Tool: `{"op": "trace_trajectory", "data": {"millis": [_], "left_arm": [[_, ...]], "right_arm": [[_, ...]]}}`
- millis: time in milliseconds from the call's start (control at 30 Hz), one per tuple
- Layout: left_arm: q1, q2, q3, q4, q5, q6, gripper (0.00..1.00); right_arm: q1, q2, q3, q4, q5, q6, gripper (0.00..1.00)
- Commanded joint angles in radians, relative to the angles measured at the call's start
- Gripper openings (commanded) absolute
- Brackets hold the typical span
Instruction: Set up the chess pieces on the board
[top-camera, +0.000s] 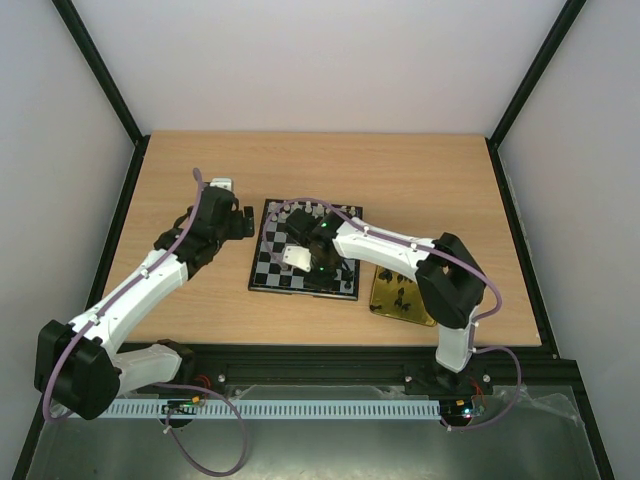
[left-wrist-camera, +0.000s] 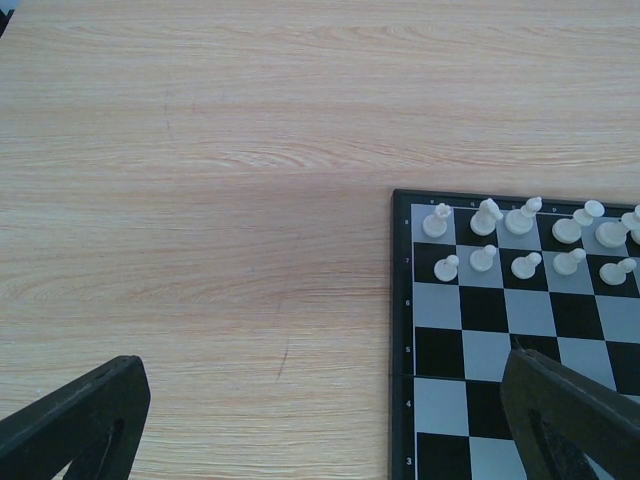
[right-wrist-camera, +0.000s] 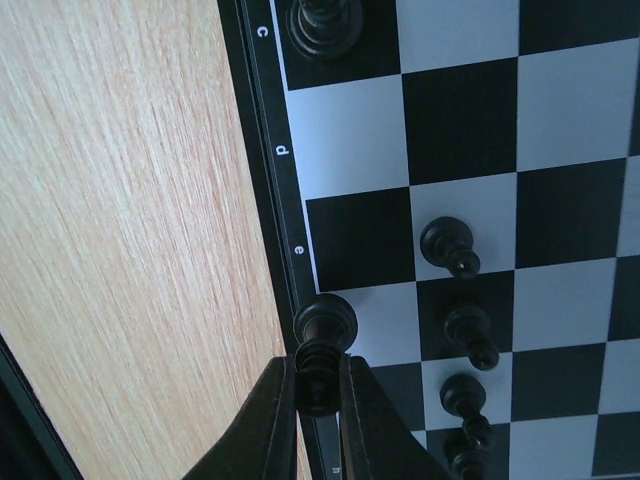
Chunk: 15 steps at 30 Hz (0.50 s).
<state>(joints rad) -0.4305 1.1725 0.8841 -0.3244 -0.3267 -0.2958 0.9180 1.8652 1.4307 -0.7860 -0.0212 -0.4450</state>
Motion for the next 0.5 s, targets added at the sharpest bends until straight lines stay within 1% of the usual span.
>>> {"op": "trace_trajectory", "data": {"millis": [0, 133, 333, 467], "left_arm": [[0.007, -0.009, 0.032, -0.011, -0.021, -0.002, 0.99], [0.007, -0.008, 0.032, -0.009, -0.021, 0.000, 0.99], [0.008, -0.008, 0.032, -0.010, -0.024, 0.001, 0.99], [0.024, -0.009, 0.031, -0.023, -0.085, -0.034, 0.99]], "right_arm": [[0.010, 0.032, 0.007, -0.026, 0.009, 0.002, 0.03], [0.009, 0.037, 0.001, 0.000, 0.025, 0.010, 0.03], [0.009, 0.058, 0.029, 0.007, 0.001, 0.020, 0.04], [0.009, 0.081, 0.074, -0.003, -0.038, 0.031, 0.04]]}}
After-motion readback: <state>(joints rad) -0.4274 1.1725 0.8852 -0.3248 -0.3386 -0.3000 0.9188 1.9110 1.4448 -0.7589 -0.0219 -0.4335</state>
